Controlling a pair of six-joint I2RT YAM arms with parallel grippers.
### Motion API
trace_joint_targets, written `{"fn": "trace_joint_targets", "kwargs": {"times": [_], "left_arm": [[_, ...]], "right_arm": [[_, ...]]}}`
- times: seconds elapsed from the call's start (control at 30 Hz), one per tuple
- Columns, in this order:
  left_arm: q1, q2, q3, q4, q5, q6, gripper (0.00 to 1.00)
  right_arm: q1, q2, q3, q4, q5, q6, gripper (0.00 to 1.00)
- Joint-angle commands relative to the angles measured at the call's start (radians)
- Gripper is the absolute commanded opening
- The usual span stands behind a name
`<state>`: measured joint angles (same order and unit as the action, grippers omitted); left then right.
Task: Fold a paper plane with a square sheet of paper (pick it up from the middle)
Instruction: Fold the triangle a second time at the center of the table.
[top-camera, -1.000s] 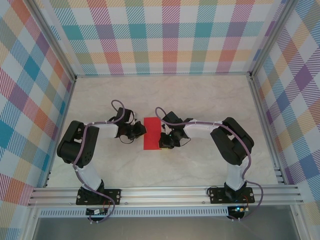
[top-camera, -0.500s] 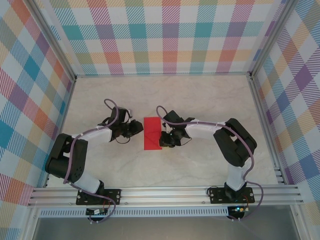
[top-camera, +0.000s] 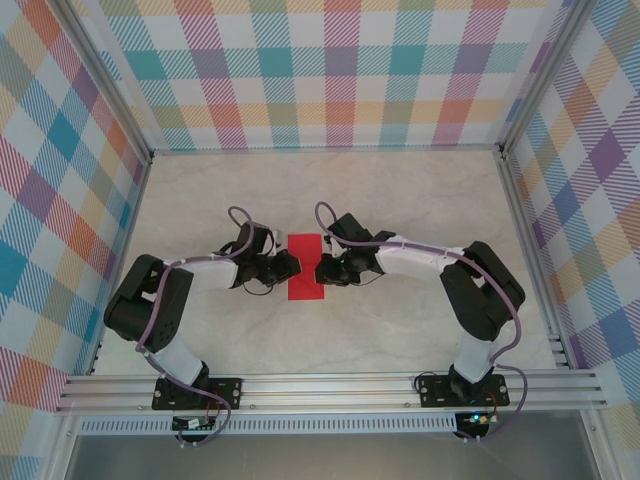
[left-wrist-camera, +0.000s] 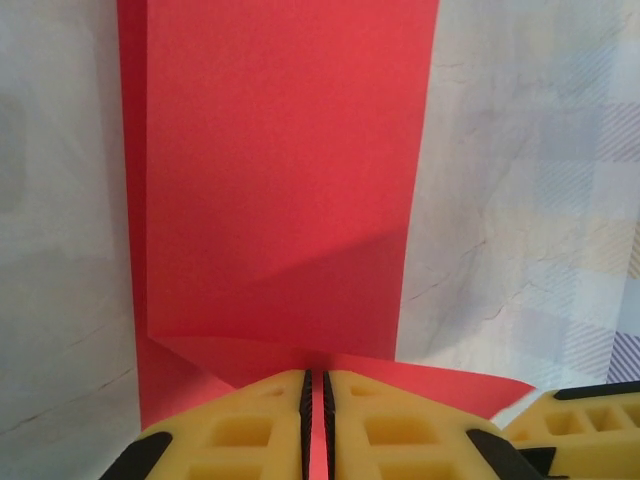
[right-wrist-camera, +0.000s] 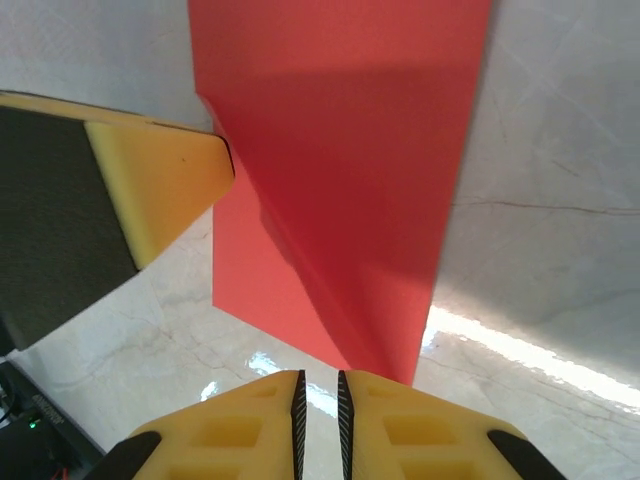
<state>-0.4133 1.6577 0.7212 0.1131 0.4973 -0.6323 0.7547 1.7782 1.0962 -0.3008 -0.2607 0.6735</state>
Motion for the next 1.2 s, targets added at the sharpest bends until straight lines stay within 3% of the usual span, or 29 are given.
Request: {"fn": "trace_joint_targets", "kwargs": {"times": [0.0, 0.23, 0.67, 1.17], "left_arm": [[-0.019, 0.031, 0.035, 0.038, 0.023, -0.013, 0.14], [-0.021, 0.06, 0.049, 0.022, -0.021, -0.027, 0.13], [-0.021, 0.099, 0.07, -0.04, -0.055, -0.038, 0.1], [-0.021, 0.095, 0.057, -0.058, -0.085, -0.041, 0.09]], "right_arm": [[0.002, -0.046, 0.006, -0.009, 0.06, 0.01, 0.19], [0.01, -0.047, 0.003, 0.015, 0.032, -0.006, 0.19], [0.038, 0.141, 0.132, 0.009, -0.026, -0.008, 0.13], [0.038, 0.231, 0.175, -0.034, -0.014, -0.023, 0.12]]}}
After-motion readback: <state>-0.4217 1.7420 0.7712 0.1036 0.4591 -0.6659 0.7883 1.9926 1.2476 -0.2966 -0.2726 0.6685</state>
